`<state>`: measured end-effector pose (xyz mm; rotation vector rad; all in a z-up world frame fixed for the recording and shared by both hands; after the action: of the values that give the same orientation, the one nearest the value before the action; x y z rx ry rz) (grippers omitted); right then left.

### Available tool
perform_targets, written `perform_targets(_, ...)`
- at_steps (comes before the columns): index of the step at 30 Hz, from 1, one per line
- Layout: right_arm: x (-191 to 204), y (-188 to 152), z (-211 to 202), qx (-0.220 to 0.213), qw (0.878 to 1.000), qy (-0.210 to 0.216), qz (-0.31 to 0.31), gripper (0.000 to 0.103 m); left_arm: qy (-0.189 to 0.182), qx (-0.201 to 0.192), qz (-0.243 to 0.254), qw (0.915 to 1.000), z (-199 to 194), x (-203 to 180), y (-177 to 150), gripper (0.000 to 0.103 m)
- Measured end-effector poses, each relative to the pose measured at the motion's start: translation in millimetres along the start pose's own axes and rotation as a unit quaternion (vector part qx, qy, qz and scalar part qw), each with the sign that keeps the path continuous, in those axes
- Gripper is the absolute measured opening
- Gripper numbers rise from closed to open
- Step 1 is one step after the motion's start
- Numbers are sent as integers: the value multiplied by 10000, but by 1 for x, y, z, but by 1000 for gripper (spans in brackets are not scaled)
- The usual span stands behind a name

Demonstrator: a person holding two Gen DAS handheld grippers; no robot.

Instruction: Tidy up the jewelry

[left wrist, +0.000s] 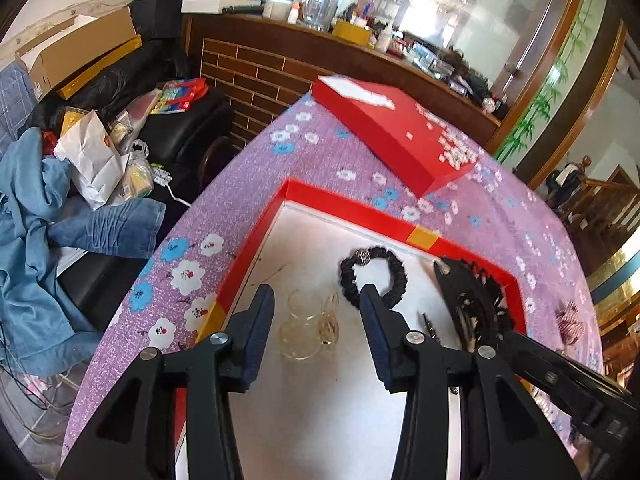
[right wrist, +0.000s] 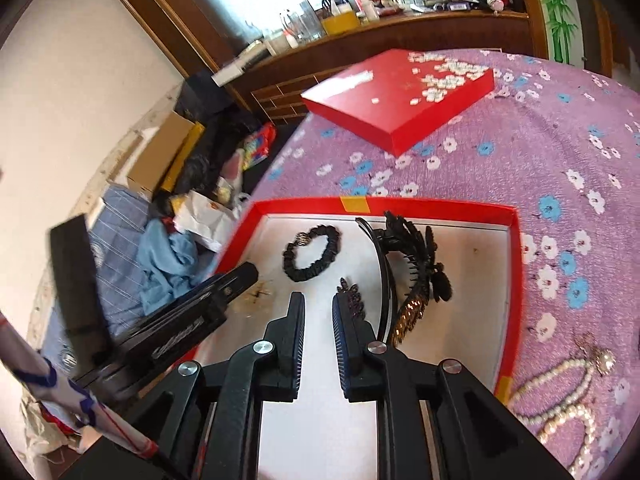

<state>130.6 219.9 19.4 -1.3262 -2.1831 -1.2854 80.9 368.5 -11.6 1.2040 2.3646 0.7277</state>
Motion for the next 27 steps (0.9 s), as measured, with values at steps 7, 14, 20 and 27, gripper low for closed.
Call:
perform_targets(7,4,-19,-46,-182,9997,144,5,21,-210,-175,245,9993,-14,-19,1,43)
perform_targets(14,-19,-32,-98,-425,9988,107,227,21,-225,-400,854,9953,-52,-60,-10,43)
perform_targets(20,-58,-33,-148,-858,9944,29,621,23,-410,-424,1403,9884,-81,-112,-34,43)
perform_targets(27,-120,-35,-199,-1269,9835,-320,1251,28,-809,-79,2283,9702,-88,-188,-83,43)
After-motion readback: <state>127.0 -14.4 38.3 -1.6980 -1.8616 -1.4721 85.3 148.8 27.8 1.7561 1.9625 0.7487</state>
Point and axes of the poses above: each gripper's, at about its wrist camera, not at the fingertips, and z roughly the way its jaws point, x to its left, y to its top, the point moved 8 cm from there along z, roughly the way its jaws point, and after that the axes turned 13 degrees about y, right-handed, at the moved point
